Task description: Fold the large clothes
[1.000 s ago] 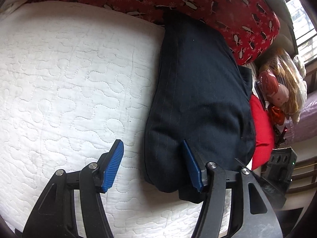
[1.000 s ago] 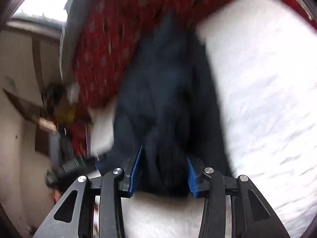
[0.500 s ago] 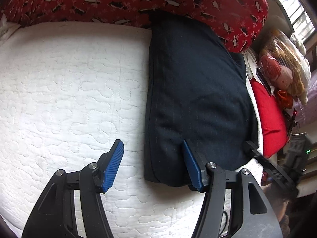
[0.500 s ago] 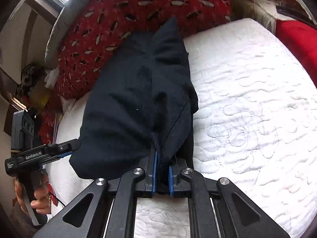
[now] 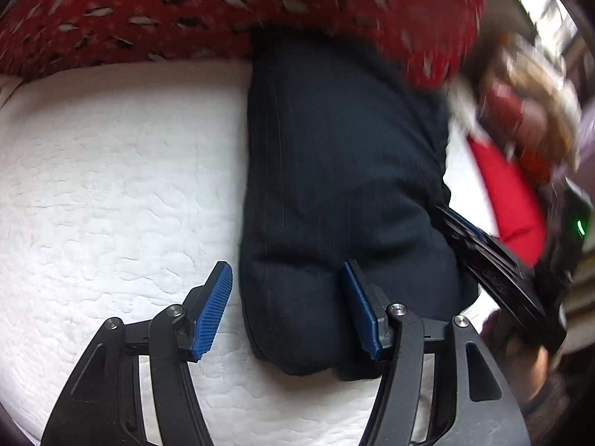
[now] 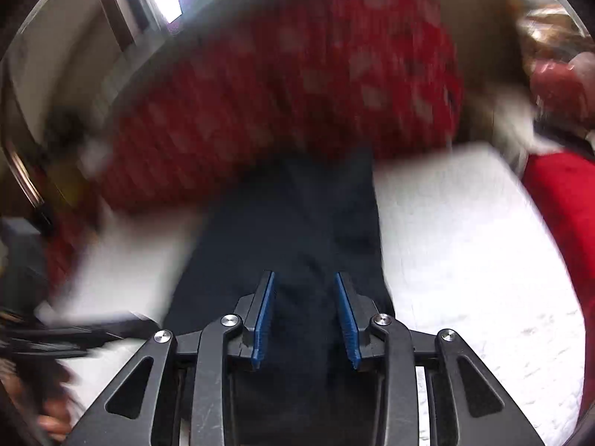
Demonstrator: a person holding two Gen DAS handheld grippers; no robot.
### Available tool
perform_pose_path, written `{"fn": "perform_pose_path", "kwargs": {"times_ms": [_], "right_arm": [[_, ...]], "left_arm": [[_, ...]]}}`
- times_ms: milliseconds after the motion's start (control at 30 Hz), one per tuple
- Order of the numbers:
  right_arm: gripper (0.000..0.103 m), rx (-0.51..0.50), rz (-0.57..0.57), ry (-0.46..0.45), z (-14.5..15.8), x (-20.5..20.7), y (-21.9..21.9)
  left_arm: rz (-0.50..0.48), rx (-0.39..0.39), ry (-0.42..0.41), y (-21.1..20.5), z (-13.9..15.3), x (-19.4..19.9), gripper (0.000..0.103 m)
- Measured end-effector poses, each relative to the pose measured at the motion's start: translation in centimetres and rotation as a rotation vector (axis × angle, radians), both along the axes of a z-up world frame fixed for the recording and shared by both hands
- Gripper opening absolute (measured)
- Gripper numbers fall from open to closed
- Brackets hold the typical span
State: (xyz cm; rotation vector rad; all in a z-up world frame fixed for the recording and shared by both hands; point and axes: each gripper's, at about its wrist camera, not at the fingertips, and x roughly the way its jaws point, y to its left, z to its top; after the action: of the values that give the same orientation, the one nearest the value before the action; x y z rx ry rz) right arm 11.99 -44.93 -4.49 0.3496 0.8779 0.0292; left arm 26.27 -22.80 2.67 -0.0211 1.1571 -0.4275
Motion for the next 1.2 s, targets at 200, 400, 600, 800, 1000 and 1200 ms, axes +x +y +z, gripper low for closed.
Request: {"fn": "perform_pose_path", "kwargs": {"times_ms": [200,400,600,800,1000,1200], "right_arm": [[0.029,0.001,0.034,0.052,0.2,0.9,-1.0],[0.037,0.063,-0.058,-0.062,4.0,7.0,-4.1],[0.033,-0.050,-0.056,0.080,-1.1,10.9,-3.6],[0.035,-0.002,-0.161,0.197,-4.1,10.0,-7.6],[0.057,0.388,-0.183,0.070,-2.8,4.1,-11.9],[0.065,0.512,-0.097,0.142,-6.1,3.6,-9.7]], "left_arm": [[-0.020,-0.135,0.016,2.0,2.8,2.6,0.060],[0.064,-0.172,0.031,1.5,3.9,8.8,0.060],[0.114,-0.202,0.152,0.0,-0.5,11.4,0.064],[0.154,-0.398,0.277,3.2,-1.9,11.9,0.066],[0.151,-0.537,0.339,5.1,-2.2,11.9,0.065],[0.127,-0.526,0.366,3.2,-3.0,11.3,0.075]]}}
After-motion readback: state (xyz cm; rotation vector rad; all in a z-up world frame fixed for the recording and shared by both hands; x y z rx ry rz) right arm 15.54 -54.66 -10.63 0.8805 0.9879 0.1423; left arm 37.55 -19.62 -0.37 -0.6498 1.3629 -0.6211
